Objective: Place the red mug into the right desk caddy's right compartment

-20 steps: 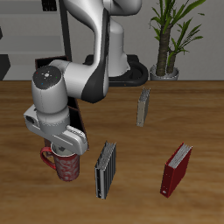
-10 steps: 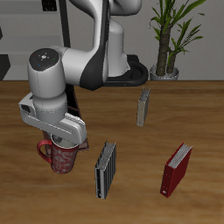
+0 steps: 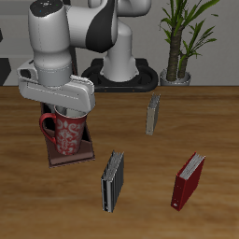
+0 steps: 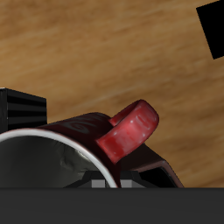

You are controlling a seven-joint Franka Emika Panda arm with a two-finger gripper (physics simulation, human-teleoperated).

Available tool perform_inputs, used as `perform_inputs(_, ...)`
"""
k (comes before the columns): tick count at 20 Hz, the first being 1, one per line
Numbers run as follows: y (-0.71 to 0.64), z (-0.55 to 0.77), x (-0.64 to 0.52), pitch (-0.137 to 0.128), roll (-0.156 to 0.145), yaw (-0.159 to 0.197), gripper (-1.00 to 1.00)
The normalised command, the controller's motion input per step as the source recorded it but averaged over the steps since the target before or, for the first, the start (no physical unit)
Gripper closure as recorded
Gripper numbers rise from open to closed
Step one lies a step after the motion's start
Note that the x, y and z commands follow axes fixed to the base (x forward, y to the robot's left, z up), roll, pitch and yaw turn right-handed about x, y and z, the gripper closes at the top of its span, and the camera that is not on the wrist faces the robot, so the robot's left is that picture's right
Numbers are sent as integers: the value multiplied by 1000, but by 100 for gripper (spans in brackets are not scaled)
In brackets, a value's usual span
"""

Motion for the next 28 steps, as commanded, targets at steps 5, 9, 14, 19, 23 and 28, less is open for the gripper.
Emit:
perform_inputs(5, 8, 509, -322, -37, 14, 92, 100)
perform_inputs(9, 14, 503, -365, -39, 18, 104, 100)
perform_inputs(14, 109, 391, -446, -16, 38, 82, 100)
perform_inputs(19, 135, 255, -386, -9, 45, 72, 100)
perform_inputs(23, 30, 229, -495, -22, 20, 66, 100)
perform_inputs(28, 23, 133, -530, -4, 23, 72, 100)
